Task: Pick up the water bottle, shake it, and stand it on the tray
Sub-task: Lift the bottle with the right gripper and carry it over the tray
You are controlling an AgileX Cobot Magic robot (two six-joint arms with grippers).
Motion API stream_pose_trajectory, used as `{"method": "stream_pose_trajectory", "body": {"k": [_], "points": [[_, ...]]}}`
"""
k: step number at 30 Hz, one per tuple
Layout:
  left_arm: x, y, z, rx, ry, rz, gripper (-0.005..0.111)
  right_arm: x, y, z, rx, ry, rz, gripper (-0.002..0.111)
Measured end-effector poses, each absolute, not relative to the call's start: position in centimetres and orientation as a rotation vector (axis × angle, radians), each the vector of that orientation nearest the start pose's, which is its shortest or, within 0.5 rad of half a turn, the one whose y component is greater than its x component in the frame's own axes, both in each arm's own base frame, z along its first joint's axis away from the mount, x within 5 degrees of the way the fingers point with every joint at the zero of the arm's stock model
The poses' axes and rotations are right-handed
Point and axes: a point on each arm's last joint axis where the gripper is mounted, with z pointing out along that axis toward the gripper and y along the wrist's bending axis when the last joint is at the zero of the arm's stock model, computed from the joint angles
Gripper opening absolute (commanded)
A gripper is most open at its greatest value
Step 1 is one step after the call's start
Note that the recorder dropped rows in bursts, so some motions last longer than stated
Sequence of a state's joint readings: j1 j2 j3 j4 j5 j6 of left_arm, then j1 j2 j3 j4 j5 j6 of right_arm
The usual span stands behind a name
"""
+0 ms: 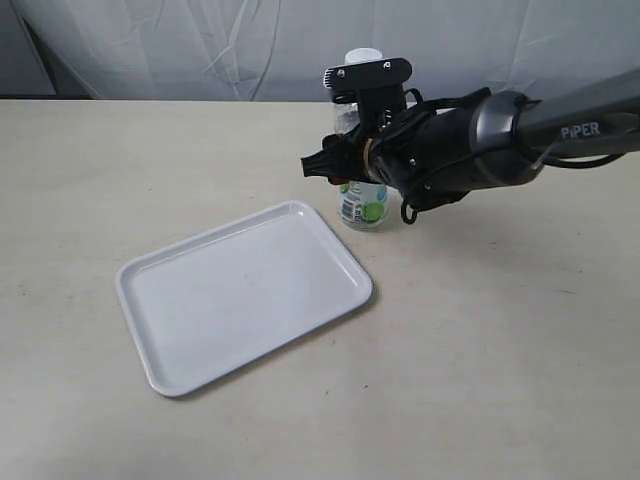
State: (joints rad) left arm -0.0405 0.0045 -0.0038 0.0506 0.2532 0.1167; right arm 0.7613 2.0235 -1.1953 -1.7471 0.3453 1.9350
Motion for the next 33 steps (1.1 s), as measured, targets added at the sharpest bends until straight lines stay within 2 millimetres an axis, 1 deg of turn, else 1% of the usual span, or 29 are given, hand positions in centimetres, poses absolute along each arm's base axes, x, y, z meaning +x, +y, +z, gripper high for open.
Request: {"method": "stream_pose_trajectory", "body": {"k": [2, 4, 6, 9, 11, 13, 14, 16, 17, 18, 19, 21, 23, 25, 26, 28, 29, 32, 33], "points": [[5.5, -0.1, 19.1, 0.170, 1.730, 0.103, 0.000, 32.7, 27.2, 15.7, -0.475, 2.151, 0.149, -0.001], [5.5, -0.1, 19.1, 0.170, 1.730, 0.103, 0.000, 32.0, 27.5, 16.2, -0.526, 2.143, 0.161, -0.001], [5.5, -0.1, 19.1, 0.170, 1.730, 0.103, 0.000, 31.1, 28.0, 17.5, -0.568, 2.116, 0.176, -0.001], [5.5, -0.1, 19.1, 0.170, 1.730, 0.103, 0.000, 28.9, 28.6, 20.7, -0.597, 2.061, 0.233, -0.001], [5.5, -0.1, 19.1, 0.170, 1.730, 0.103, 0.000, 27.3, 29.2, 22.4, -0.641, 2.029, 0.310, -0.001], [5.5, -0.1, 19.1, 0.170, 1.730, 0.103, 0.000, 25.5, 30.1, 23.8, -0.743, 1.983, 0.409, -0.001], [5.5, -0.1, 19.1, 0.170, 1.730, 0.103, 0.000, 24.4, 30.7, 24.4, -0.826, 1.948, 0.464, -0.001], [5.5, -0.1, 19.1, 0.170, 1.730, 0.103, 0.000, 22.6, 31.7, 25.1, -0.960, 1.882, 0.521, -0.001], [5.5, -0.1, 19.1, 0.170, 1.730, 0.103, 0.000, 21.8, 32.2, 25.2, -0.995, 1.857, 0.516, -0.001], [5.5, -0.1, 19.1, 0.170, 1.730, 0.103, 0.000, 21.5, 32.5, 25.2, -0.981, 1.848, 0.483, -0.001], [5.5, -0.1, 19.1, 0.170, 1.730, 0.103, 0.000, 21.7, 32.3, 25.4, -0.923, 1.850, 0.419, -0.001], [5.5, -0.1, 19.1, 0.170, 1.730, 0.103, 0.000, 22.7, 31.2, 25.3, -0.748, 1.898, 0.291, -0.001], [5.5, -0.1, 19.1, 0.170, 1.730, 0.103, 0.000, 23.3, 30.3, 25.0, -0.675, 1.963, 0.247, -0.001], [5.5, -0.1, 19.1, 0.170, 1.730, 0.103, 0.000, 22.8, 30.3, 24.5, -0.799, 1.975, 0.267, -0.001], [5.5, -0.1, 19.1, 0.170, 1.730, 0.103, 0.000, 22.1, 30.7, 24.2, -0.910, 1.952, 0.302, -0.001], [5.5, -0.1, 19.1, 0.170, 1.730, 0.103, 0.000, 21.2, 31.2, 24.0, -0.970, 1.938, 0.312, -0.001], [5.5, -0.1, 19.1, 0.170, 1.730, 0.103, 0.000, 20.9, 31.4, 23.9, -0.945, 1.958, 0.296, -0.001], [5.5, -0.1, 19.1, 0.170, 1.730, 0.103, 0.000, 21.9, 30.1, 23.7, -0.730, 2.060, 0.163, -0.001], [5.5, -0.1, 19.1, 0.170, 1.730, 0.103, 0.000, 22.1, 29.8, 23.6, -0.718, 2.080, 0.147, -0.001]]}}
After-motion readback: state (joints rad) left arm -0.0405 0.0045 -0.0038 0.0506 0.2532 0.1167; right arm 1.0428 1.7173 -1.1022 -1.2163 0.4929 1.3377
